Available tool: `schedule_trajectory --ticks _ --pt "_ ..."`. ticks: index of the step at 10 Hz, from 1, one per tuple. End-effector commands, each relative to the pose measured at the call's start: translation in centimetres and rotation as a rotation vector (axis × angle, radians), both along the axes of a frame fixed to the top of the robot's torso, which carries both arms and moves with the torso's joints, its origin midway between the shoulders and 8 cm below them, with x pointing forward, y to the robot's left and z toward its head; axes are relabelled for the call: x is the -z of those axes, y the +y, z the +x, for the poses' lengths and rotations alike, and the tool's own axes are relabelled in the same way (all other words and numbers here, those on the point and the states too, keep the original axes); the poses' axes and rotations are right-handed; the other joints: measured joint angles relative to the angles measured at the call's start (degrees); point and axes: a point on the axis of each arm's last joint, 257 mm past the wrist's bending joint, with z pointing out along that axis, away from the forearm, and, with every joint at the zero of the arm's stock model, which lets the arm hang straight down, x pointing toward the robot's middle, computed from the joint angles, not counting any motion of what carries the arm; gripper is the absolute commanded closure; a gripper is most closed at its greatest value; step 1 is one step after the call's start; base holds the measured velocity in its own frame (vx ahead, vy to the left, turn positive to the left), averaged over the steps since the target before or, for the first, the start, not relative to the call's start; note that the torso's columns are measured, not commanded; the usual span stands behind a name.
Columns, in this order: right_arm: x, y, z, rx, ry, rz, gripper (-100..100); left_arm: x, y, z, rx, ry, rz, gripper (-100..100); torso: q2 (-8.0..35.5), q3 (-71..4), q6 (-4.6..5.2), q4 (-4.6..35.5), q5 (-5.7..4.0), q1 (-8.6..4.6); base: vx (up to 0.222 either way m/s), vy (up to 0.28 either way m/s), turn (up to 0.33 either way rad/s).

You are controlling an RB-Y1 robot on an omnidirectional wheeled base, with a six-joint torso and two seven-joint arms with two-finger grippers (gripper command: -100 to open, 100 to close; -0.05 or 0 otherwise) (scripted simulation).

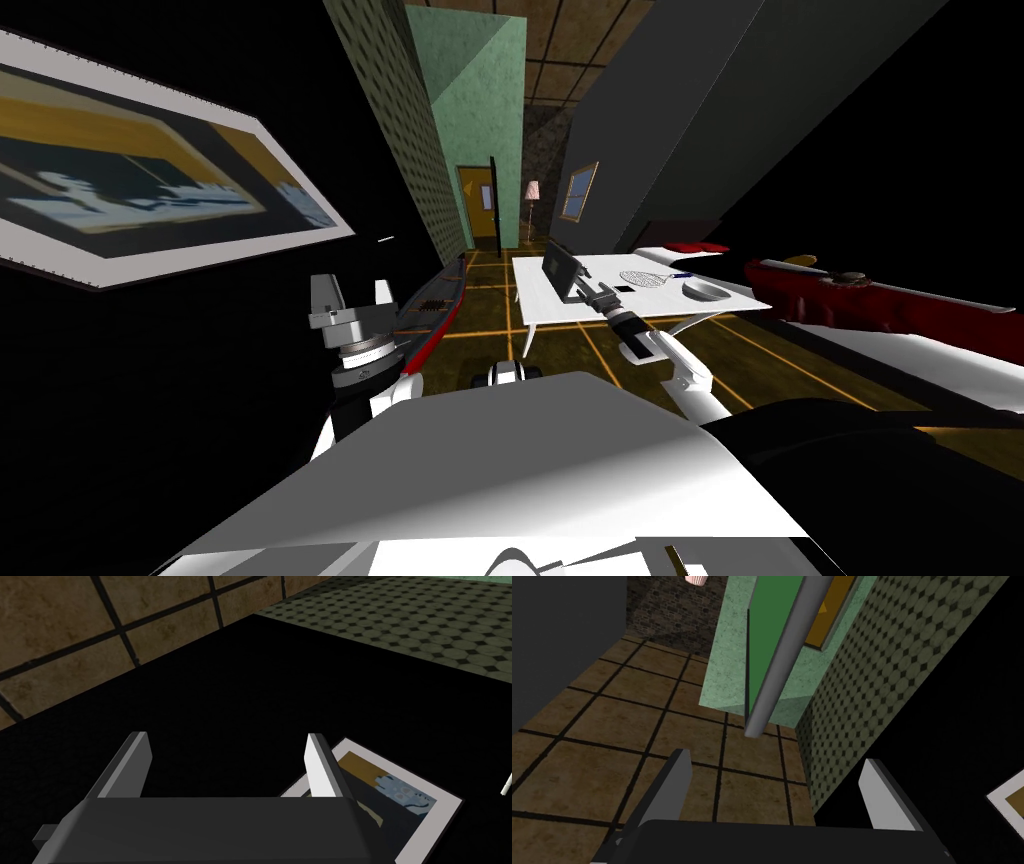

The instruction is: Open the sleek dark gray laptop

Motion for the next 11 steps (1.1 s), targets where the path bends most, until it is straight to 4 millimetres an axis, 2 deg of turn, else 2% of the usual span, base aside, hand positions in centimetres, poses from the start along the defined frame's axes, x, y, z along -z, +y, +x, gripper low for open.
schedule_trajectory --ticks 1,6,11 --pt "0.4 -2.2 0.5 0.038 0.024 -0.129 -100 0.0 0.0 0.0 0.000 0.000 0.000 0 0.0 0.0 -0.01 0.0 0.00 0.00 0.055 0.067 0.012" --pt "-0.4 -8.3 1.1 0.134 0.081 -0.465 -100 0.0 0.0 0.0 0.000 0.000 0.000 0 0.0 0.0 -0.01 0.0 0.04 0.13 0.051 0.093 0.042" --pt "-2.1 -12.7 1.5 0.202 0.116 -0.714 -100 0.0 0.0 0.0 0.000 0.000 0.000 0 0.1 0.1 0.00 0.0 -0.01 -0.04 0.055 0.079 0.035"
